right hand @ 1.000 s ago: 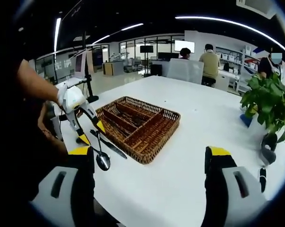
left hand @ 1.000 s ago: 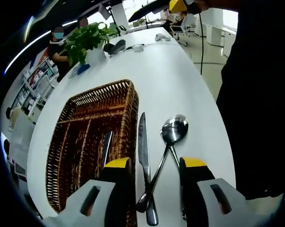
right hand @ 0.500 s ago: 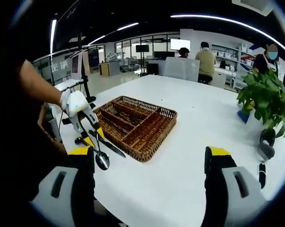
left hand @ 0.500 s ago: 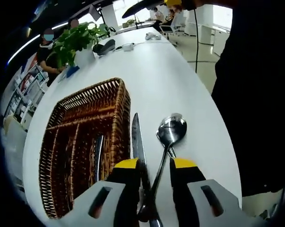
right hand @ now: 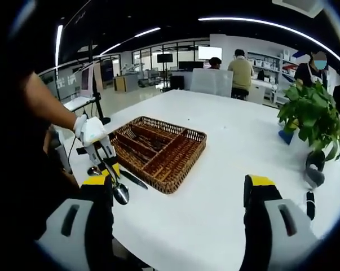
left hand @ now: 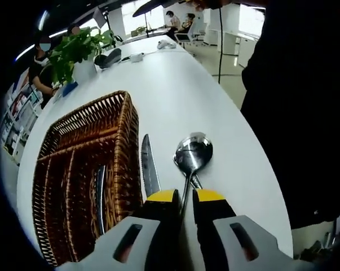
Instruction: Arrange the knives, forks, and spoons in their matching storage slots by inserting each utensil handle-first until every utensil is classified and aligned in the correct compartment
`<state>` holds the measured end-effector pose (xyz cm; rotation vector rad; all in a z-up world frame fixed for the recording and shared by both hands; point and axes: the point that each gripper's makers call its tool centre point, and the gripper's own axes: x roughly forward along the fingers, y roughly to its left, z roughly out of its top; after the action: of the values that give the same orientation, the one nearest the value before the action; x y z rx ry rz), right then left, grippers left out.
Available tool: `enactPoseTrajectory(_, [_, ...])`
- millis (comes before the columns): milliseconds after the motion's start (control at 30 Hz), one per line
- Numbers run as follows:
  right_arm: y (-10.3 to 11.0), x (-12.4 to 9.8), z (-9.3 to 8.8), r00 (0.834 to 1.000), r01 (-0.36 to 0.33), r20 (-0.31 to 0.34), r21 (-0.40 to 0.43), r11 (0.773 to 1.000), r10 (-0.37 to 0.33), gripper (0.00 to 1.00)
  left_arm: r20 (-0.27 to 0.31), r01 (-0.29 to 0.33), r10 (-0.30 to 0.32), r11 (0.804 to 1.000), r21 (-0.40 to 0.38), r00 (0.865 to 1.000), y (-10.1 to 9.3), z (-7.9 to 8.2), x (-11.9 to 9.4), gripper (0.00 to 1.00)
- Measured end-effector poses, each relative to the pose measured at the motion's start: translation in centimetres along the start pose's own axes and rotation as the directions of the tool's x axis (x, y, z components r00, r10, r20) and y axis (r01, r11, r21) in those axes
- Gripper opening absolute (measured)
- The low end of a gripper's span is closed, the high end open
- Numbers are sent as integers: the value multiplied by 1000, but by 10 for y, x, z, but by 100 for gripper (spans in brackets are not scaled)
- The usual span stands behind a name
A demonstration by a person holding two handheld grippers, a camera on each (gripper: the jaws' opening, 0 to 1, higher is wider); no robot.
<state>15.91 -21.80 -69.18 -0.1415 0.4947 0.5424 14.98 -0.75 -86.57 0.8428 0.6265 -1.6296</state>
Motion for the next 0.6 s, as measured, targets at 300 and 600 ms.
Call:
enactPoseTrajectory(300, [2, 0, 0, 999, 35, -5, 17, 999, -35, 99, 36, 51, -52, 998, 28, 998, -3, -3, 4, 8])
enactPoseTrajectory(600, [7, 3, -3, 999, 48, -14, 32, 998, -47, 99, 61, 48, -50, 998, 36, 997, -2, 1, 4, 3])
